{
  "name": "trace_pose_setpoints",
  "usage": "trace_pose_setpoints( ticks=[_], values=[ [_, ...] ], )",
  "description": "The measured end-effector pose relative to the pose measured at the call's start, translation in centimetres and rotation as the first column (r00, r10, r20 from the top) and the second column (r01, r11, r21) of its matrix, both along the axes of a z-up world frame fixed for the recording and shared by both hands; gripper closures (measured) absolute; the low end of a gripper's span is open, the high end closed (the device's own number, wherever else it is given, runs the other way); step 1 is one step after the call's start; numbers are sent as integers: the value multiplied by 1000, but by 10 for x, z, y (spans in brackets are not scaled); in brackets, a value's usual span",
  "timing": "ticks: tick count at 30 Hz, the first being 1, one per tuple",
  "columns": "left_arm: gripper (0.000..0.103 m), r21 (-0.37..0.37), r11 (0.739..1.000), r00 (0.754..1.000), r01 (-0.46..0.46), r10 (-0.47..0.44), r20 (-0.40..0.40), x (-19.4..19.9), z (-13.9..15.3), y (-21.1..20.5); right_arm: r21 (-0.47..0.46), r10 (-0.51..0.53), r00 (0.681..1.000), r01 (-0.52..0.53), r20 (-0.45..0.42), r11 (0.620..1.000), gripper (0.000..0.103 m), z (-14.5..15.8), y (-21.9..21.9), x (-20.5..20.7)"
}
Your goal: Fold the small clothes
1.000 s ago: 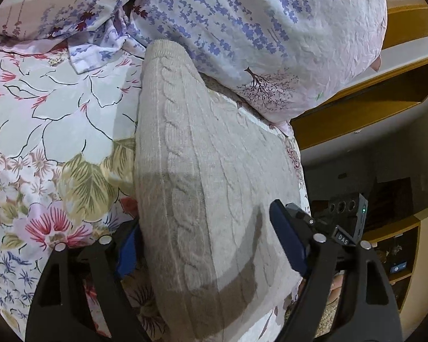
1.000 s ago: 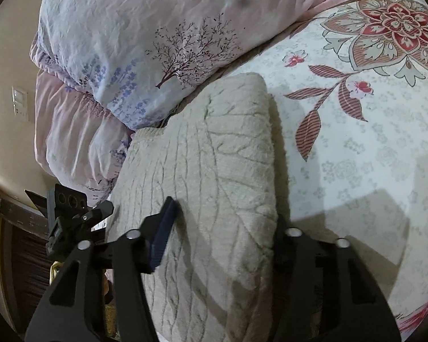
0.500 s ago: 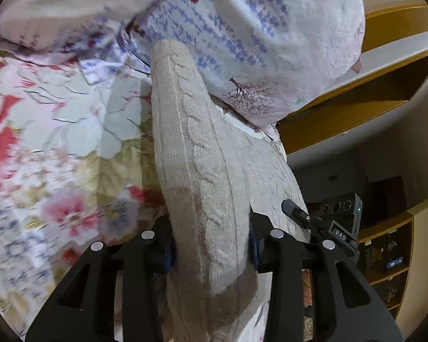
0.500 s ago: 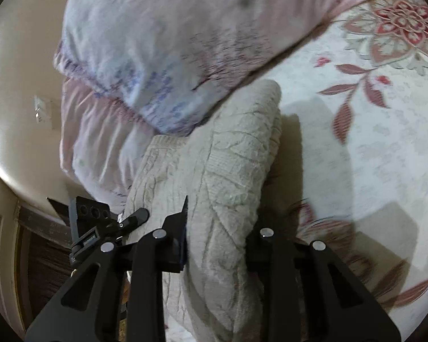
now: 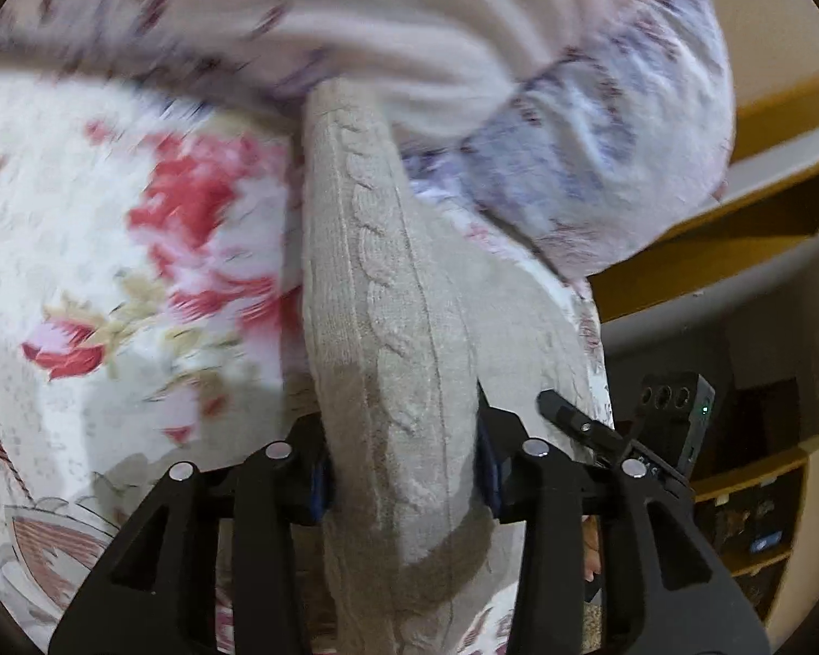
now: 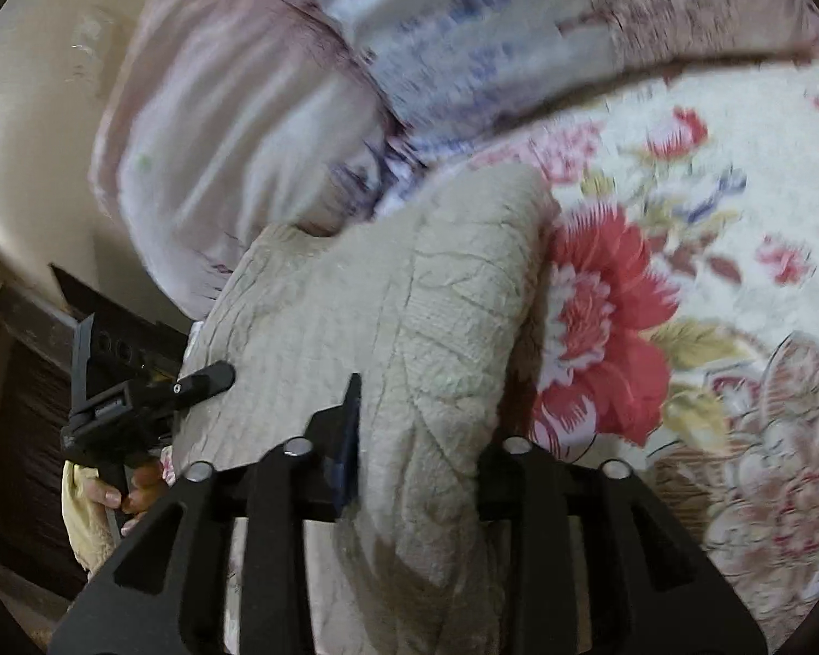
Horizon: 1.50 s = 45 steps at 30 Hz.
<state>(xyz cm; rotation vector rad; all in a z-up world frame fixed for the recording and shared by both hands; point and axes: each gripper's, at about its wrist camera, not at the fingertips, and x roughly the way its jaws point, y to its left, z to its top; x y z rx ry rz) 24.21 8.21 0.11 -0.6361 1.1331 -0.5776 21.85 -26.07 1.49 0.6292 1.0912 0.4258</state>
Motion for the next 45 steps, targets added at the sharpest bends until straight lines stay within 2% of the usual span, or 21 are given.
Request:
trace_pose_setpoints(
  ticks=[2,5,10,11,12,13,16,18,20,22,26,29,32,34,38,39,42,45],
  values=[
    [49,-18,1000,1000,-10,10,-24,2,-12,4,30,-12,999,13,-31,999,60,-5,-5,1],
    [45,-6,1000,1000,-19,19,-9,1,-10,10,28,-34,999,35,-30,999,54,-1,-14,-5],
    [35,129,989,992,-77,63,108,-14,13,24,25,-113,993,112,23,993,55,10,-35,-7],
    [34,156,984,990,-85,65,128,-17,18,24,19,-115,993,114,25,993,59,10,-33,-4],
    [34,178,980,988,-88,63,138,-19,20,24,7,-107,994,107,30,994,76,10,-30,-2],
    [34,200,976,988,-90,61,145,-20,21,22,-25,-92,994,93,51,995,82,12,-25,-1],
    [32,266,959,985,-96,53,165,-22,21,13,-262,-105,990,126,93,957,88,15,-9,1],
    [31,311,945,983,-104,50,176,-23,20,7,-314,-113,989,137,93,939,87,15,-2,3],
    [30,359,926,979,-112,40,202,-25,22,1,-375,-97,989,132,110,917,83,21,5,2],
    [30,376,919,975,-120,37,219,-29,26,0,-400,-102,985,151,141,904,68,30,5,-5],
    [30,400,907,964,-134,26,264,-46,35,1,-382,-75,967,168,245,909,66,53,2,-35],
    [29,414,902,959,-122,0,284,-59,35,-2,-374,-9,962,114,273,920,66,61,12,-49],
    [28,449,884,955,-129,-12,298,-60,31,-7,-425,77,969,30,234,905,65,52,31,-55],
    [26,456,880,956,-131,-9,292,-57,26,-11,-497,93,982,1,164,868,65,35,40,-51],
    [23,471,870,953,-148,-2,302,-57,24,-13,-485,54,984,37,172,873,63,34,38,-51],
    [23,466,871,951,-153,2,310,-60,27,-12,-483,51,982,44,182,875,59,37,38,-54],
    [23,447,879,936,-167,-1,352,-76,34,-7,-484,26,966,105,256,869,29,50,36,-73],
    [15,432,883,926,-181,5,377,-94,35,-3,-488,6,952,152,307,859,24,59,32,-90]
  ],
)
